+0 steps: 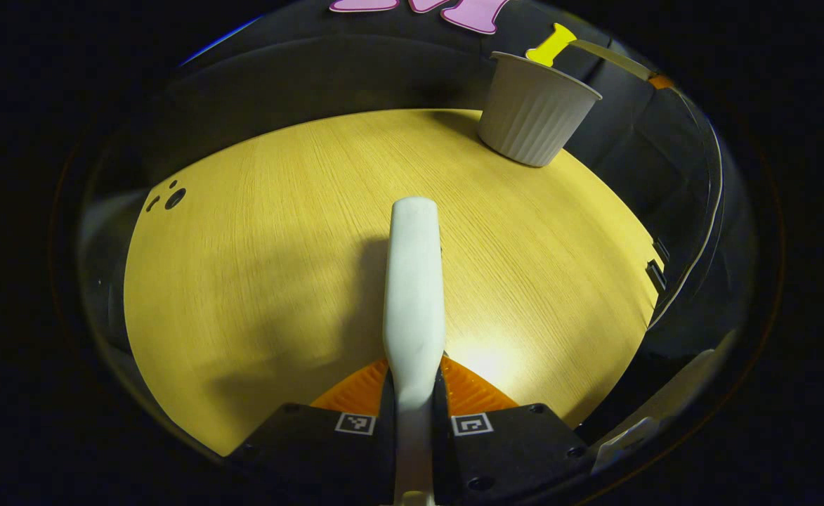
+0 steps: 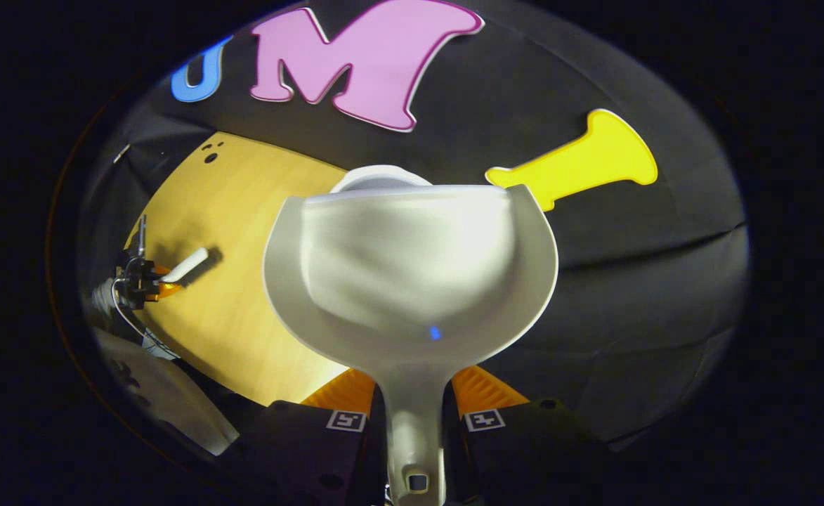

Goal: Pick up the small broom and dustpan from the desktop, sweep the trash into the dustpan with the broom, and then empty the trash into the garbage bin.

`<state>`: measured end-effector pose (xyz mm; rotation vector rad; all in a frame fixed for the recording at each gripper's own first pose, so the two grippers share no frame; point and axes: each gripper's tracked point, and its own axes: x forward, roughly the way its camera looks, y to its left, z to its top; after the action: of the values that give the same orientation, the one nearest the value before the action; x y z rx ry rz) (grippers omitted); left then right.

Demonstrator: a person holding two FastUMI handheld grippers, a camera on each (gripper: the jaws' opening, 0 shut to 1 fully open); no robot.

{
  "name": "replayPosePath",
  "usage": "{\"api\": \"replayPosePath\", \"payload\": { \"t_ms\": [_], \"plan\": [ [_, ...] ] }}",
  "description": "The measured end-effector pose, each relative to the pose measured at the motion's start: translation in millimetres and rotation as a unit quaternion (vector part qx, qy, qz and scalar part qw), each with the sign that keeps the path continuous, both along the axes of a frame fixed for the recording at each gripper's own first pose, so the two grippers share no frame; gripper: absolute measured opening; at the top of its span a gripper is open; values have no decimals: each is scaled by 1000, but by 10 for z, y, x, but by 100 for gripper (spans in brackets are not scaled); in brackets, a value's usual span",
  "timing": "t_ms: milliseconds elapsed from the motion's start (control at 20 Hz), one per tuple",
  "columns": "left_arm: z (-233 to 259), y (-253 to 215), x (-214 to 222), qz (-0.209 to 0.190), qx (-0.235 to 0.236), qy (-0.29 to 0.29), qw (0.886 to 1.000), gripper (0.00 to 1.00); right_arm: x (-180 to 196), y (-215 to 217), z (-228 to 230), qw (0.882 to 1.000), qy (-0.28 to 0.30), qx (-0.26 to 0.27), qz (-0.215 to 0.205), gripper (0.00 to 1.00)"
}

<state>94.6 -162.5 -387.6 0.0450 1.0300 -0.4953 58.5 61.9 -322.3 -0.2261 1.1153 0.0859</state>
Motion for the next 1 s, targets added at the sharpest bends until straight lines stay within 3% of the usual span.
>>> {"api": "replayPosePath", "payload": {
  "t_ms": [100,150,350,800,950,1000],
  "plan": [
    [23,10,1,0,5,-3,1000,25,-100,189,9,1000,-15,16,18,40],
    [37,19,0,2,7,-4,1000,25,-179,312,-2,999,-20,26,27,36],
    [83,125,-44,11,18,-9,1000,25,-500,909,-284,996,-16,69,56,36],
    [78,364,-158,42,37,-5,998,25,-1001,1992,-1708,987,51,124,93,36],
    [47,418,-159,54,46,-3,998,25,-1082,2246,-2159,985,67,135,84,32],
    [39,438,-173,57,49,-2,997,25,-1091,2313,-2280,985,70,140,78,36]
  ]
}}
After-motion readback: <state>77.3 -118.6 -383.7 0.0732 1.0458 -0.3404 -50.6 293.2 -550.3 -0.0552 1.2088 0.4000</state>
